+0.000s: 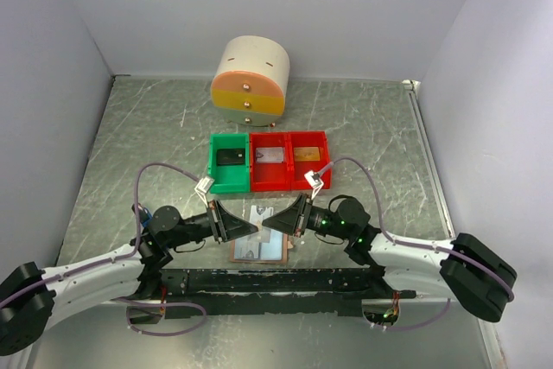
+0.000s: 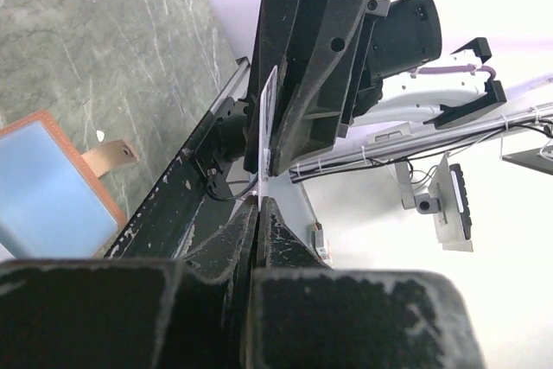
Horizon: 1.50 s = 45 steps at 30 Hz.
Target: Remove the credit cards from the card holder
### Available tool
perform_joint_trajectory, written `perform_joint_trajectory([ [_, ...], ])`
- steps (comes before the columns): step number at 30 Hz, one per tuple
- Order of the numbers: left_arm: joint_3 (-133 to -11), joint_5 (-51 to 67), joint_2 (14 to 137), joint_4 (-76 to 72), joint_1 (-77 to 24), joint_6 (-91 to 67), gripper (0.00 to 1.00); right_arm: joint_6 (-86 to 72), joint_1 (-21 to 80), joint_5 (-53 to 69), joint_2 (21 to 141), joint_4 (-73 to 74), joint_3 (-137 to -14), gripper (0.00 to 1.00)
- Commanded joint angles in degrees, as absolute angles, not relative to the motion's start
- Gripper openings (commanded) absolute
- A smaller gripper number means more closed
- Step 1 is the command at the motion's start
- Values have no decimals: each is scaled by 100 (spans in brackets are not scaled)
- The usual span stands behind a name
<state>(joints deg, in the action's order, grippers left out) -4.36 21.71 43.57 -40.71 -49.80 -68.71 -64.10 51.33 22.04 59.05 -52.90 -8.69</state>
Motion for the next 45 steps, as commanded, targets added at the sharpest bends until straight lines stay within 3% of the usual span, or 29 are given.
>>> perform_joint_trajectory([
  [1,-378,2275,4477,-4594,-4955,-6927,7,-6513,5124,2400,6051,-5782,-1021,9],
  [4,-366,2265,4500,-4669,-4959,-6943,7,-6540,5124,2407,6063,-5819,-1011,0],
  [7,-331,2256,4451,-4624,-4950,-6943,7,-6537,5124,2256,5936,-5764,-934,0],
  [9,-290,2231,4368,-4588,-4957,-6936,13,-6470,5124,2161,5807,-5506,-925,0],
  [17,-467,1852,3785,-3210,-4954,-6571,62,-6235,5124,1986,5379,-4761,-965,0],
  [24,-1363,1103,3475,-376,-4956,-5826,100,-5614,5123,1473,4700,-3037,-1298,0],
  [31,-2616,-279,3751,1982,-4949,-5053,100,-4919,5119,794,4236,-1522,-1736,0],
  [38,-4401,-1267,5275,3662,-4845,-4342,100,-4083,5124,-102,4222,-400,-2274,0],
  [41,-4857,-1063,5538,3893,-4359,-3857,100,-3652,5122,-748,4513,79,-2611,0],
  [45,-5043,-131,5471,3841,-2974,-3107,99,-2983,5123,-1240,5054,313,-3052,0],
])
